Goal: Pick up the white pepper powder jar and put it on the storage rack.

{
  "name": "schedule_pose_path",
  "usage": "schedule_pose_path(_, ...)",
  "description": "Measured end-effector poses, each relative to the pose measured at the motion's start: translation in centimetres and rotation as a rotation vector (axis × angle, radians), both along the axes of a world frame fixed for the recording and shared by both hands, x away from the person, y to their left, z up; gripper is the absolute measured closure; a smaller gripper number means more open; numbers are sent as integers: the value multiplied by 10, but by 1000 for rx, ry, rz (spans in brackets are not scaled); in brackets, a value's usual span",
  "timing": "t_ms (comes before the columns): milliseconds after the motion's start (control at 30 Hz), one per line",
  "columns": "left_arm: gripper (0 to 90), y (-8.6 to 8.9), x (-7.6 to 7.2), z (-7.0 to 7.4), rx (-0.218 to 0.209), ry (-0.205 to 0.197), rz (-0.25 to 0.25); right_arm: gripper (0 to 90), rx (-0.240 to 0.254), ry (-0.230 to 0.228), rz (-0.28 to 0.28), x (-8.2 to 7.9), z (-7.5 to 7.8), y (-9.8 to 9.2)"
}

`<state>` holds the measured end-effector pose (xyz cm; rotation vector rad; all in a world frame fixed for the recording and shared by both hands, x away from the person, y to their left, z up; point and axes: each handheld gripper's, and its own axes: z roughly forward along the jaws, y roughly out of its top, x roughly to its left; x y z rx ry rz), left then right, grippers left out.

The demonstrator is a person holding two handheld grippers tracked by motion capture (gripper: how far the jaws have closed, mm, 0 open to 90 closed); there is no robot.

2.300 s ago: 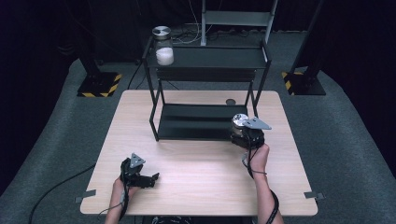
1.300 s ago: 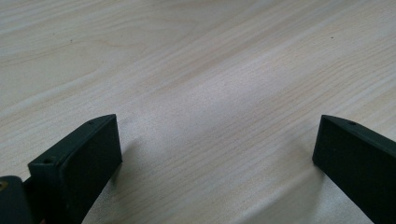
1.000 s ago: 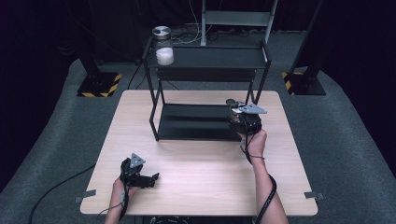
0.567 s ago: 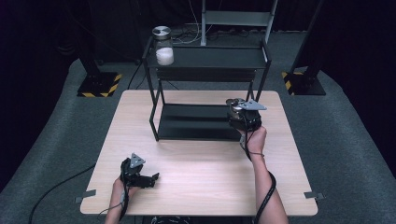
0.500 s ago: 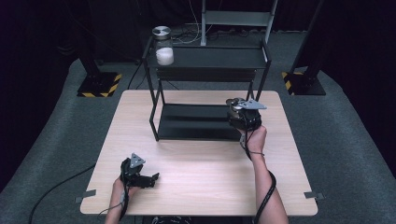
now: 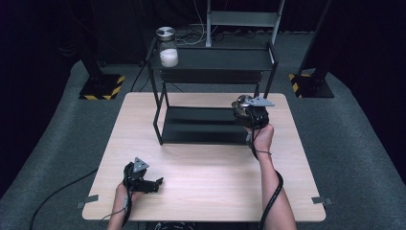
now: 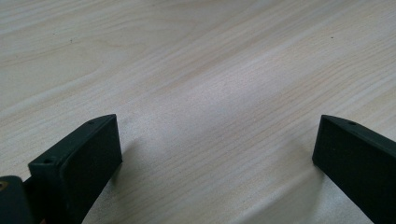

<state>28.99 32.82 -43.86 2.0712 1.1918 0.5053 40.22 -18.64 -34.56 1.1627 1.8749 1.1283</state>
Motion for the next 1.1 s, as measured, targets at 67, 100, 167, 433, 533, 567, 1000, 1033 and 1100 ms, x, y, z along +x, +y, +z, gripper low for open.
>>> schedule_pose_path(67,6,0,0,0,0,0,0,302,-1,-3,0,0,3,0)
schedule_pose_path(100,6,0,0,0,0,-1,0,302,-2,-6,1,0,4,0)
schedule_pose_path(167,6,0,0,0,0,0,0,301,-3,-9,-1,1,6,0)
schedule_pose_path(433,7,0,0,0,1,0,-1,302,10,-32,-3,0,17,-2)
schedule_pose_path(533,6,0,0,0,0,0,0,302,8,-39,-3,0,21,-3)
schedule_pose_path(567,7,0,0,0,0,0,0,302,7,-40,-2,0,22,-3)
schedule_pose_path(1000,6,0,0,0,1,0,-1,302,11,-67,-1,-2,36,-4)
schedule_pose_path(1033,6,0,0,0,1,0,-1,302,10,-71,0,-1,38,-4)
schedule_pose_path(1100,6,0,0,0,1,0,-1,302,7,-73,1,-2,40,-4)
